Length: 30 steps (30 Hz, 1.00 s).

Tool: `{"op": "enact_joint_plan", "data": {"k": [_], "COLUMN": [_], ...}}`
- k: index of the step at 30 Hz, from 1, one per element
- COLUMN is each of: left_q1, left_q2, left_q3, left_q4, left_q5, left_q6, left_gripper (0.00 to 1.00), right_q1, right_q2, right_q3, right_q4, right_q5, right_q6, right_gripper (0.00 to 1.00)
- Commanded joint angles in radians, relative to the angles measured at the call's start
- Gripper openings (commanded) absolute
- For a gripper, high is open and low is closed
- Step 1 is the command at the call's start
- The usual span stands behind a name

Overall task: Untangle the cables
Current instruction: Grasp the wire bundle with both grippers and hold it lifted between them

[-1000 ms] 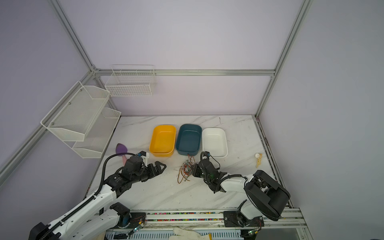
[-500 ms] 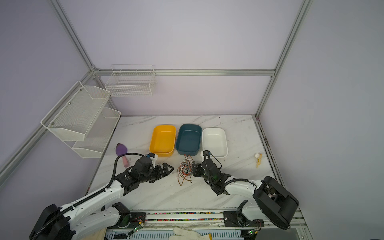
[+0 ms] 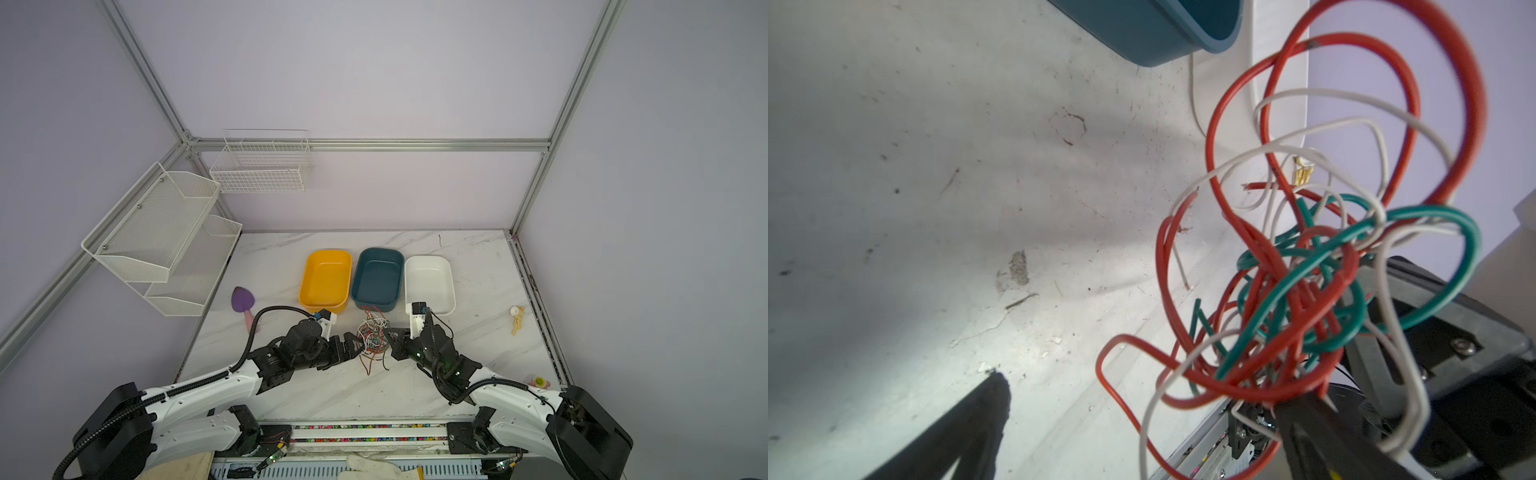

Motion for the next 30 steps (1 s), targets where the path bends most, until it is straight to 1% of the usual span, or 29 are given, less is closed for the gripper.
{"op": "enact_joint_plan", "data": {"k": [1,5,7,9,11,13,17,20,24,25,30], "left_q1": [-0.016,-0.024,-0.026,-0.027,-0.029,-0.03,-0.03,-0.03,-0.03,-0.03,-0.03], "left_q2": [0.008,0.017,0.014,0.008,0.001,-0.008,-0.026,-0.03,-0.036,-0.04,-0.069], "left_q3": [0.022,0.011,-0.001,-0.013,-0.021,-0.028,-0.043,-0.044,-0.044,-0.048,-0.061], "left_q4": [0.117,0.149,0.174,0.195,0.204,0.208,0.223,0.23,0.231,0.229,0.204], "left_q5": [0.02,0.027,0.026,0.027,0.026,0.024,0.013,0.016,0.023,0.025,0.016], "left_q6": [-0.038,-0.05,-0.058,-0.065,-0.066,-0.065,-0.069,-0.071,-0.074,-0.075,-0.077], "left_gripper": [0.93,0.82,0.72,0.65,0.56,0.5,0.32,0.19,0.02,0.0,0.0], "right_q1": [0.007,0.007,0.005,0.006,0.007,0.008,0.009,0.01,0.01,0.01,0.01], "right_q2": [-0.016,-0.001,0.017,0.034,0.039,0.037,0.054,0.057,0.042,0.038,0.011], "right_q3": [-0.01,-0.025,-0.025,-0.026,-0.03,-0.035,-0.034,-0.038,-0.043,-0.044,-0.037], "right_q4": [0.076,0.114,0.128,0.14,0.15,0.16,0.161,0.159,0.121,0.105,-0.004], "right_q5": [-0.042,-0.061,-0.074,-0.084,-0.087,-0.089,-0.1,-0.091,-0.048,-0.03,0.06], "right_q6": [-0.012,0.006,0.012,0.017,0.025,0.033,0.04,0.049,0.055,0.06,0.072], "right_gripper": [0.0,0.0,0.0,0.0,0.0,0.0,0.0,0.0,0.0,0.0,0.07]}}
